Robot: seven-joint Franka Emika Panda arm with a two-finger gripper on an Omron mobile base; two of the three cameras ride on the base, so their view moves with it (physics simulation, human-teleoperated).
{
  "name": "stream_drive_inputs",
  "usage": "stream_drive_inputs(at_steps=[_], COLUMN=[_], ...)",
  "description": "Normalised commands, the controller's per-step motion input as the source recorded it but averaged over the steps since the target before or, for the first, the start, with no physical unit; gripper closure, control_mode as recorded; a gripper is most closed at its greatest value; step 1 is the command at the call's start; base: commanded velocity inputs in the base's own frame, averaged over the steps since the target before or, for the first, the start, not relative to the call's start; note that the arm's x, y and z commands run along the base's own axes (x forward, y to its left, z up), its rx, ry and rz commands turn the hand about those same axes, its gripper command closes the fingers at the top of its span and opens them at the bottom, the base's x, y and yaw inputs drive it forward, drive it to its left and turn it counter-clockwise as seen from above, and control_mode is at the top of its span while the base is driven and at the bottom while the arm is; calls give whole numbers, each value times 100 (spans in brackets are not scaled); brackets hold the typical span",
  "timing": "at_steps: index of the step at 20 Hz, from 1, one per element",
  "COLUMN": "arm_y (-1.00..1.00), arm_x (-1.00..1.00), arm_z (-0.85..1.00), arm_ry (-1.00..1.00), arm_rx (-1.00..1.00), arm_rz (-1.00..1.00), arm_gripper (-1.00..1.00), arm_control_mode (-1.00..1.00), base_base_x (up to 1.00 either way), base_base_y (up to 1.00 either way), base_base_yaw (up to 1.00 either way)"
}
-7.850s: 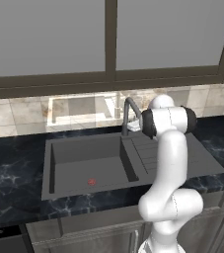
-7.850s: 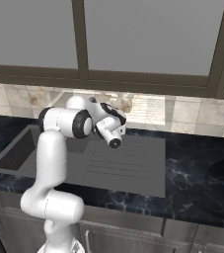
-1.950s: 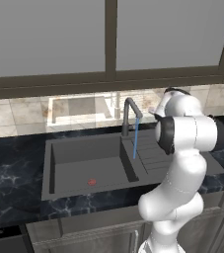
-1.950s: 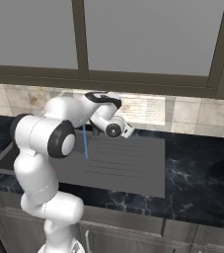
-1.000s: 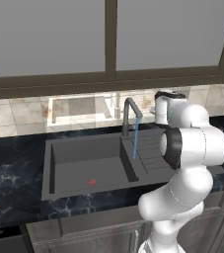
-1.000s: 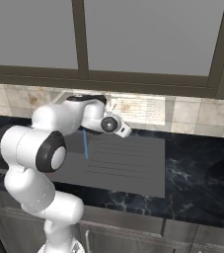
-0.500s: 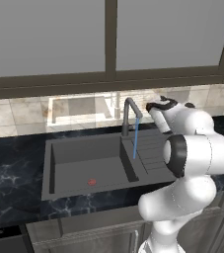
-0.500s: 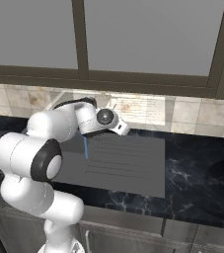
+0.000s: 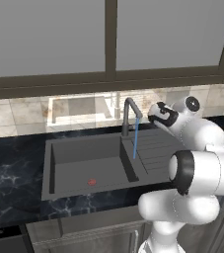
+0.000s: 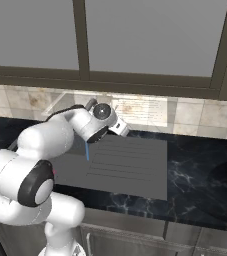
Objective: Soak the sponge with water for a few seconds and then drop it inside the sink.
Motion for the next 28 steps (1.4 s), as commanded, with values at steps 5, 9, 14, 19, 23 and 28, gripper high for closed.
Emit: stream_drive_inputs(at_steps=[5, 9, 14, 19, 23, 28], arm_y=[0, 0, 0, 0, 0, 0], arm_x=[-46, -48, -45, -36, -9, -6], arm_z=[3, 3, 2, 20, 52, 56], arm_ry=[1, 0, 0, 2, 20, 23], arm_rx=[0, 0, 0, 0, 0, 0], arm_rz=[0, 1, 3, 6, 9, 10], arm_gripper=[-100, -100, -100, -100, -100, -100], arm_control_mode=[-100, -100, -100, -100, -100, -100], base_base_x=[0, 0, 0, 0, 0, 0], base_base_y=[0, 0, 0, 0, 0, 0], base_base_yaw=[0, 0, 0, 0, 0, 0])
